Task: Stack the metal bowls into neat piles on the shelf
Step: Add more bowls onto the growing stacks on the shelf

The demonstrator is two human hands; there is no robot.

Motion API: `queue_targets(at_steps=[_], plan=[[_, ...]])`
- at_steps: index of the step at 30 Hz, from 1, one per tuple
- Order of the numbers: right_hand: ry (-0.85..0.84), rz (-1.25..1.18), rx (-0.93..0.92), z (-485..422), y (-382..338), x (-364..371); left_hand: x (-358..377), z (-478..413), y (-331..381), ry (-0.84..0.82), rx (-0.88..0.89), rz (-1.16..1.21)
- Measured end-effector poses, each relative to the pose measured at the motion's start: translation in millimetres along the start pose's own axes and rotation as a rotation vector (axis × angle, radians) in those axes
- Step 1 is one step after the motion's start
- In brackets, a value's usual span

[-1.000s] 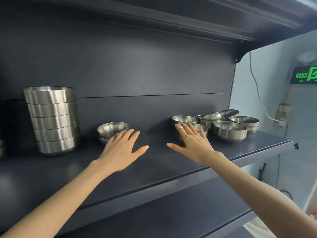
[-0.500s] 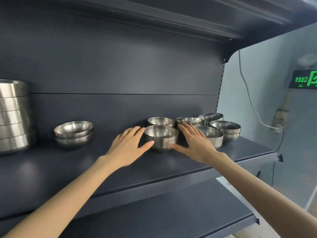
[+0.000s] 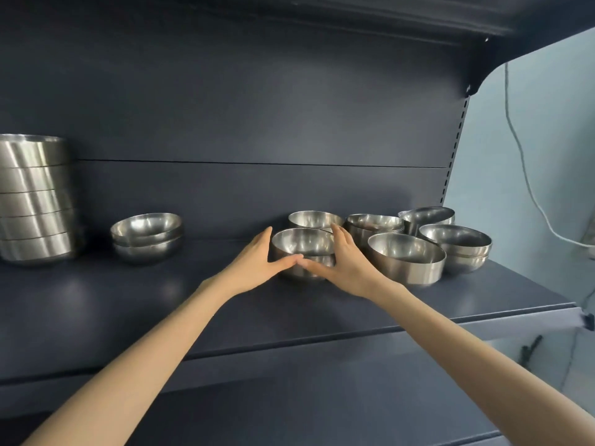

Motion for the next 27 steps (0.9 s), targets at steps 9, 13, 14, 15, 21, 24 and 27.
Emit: queue_targets(at_steps=[9, 13, 14, 15, 21, 24, 27], plan=[[-0.005, -0.240, 0.123, -7.6, 13.3, 7.3, 4.3, -10.4, -19.8, -0.033, -0.020, 0.348], [-0.037, -0.297, 0.112, -9.0, 19.0, 12.2, -3.1, -7.3, -28.7, -0.018, -0.039, 0.431], [-0.030, -0.312, 0.112, -8.5, 17.4, 13.6, -4.9, -4.6, -30.0, -0.014, -0.041, 0.454], [-0.025, -0.316, 0.114, -7.8, 15.7, 14.9, -6.8, -2.1, -32.2, -0.007, -0.042, 0.481], [-0.015, -0.379, 0.041, -4.9, -8.7, 23.2, -23.4, 23.0, -33.3, 0.070, -0.037, 0.602], [-0.054, -0.411, 0.003, -1.3, -26.0, 26.0, -33.3, 38.3, -36.1, 0.114, -0.045, 0.602], [-0.102, -0.454, -0.007, 0.1, -33.1, 35.0, -40.9, 53.2, -43.3, 0.146, -0.082, 0.608]])
Point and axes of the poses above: each hand's wrist, its own z-axis away from the middle knuckle, its own x-axis out of the palm, y = z × x, the point moved 3 cm from there along -z, towards the middle knuckle, and after that the axes turned 6 degrees about z, right-handed, at the moved point
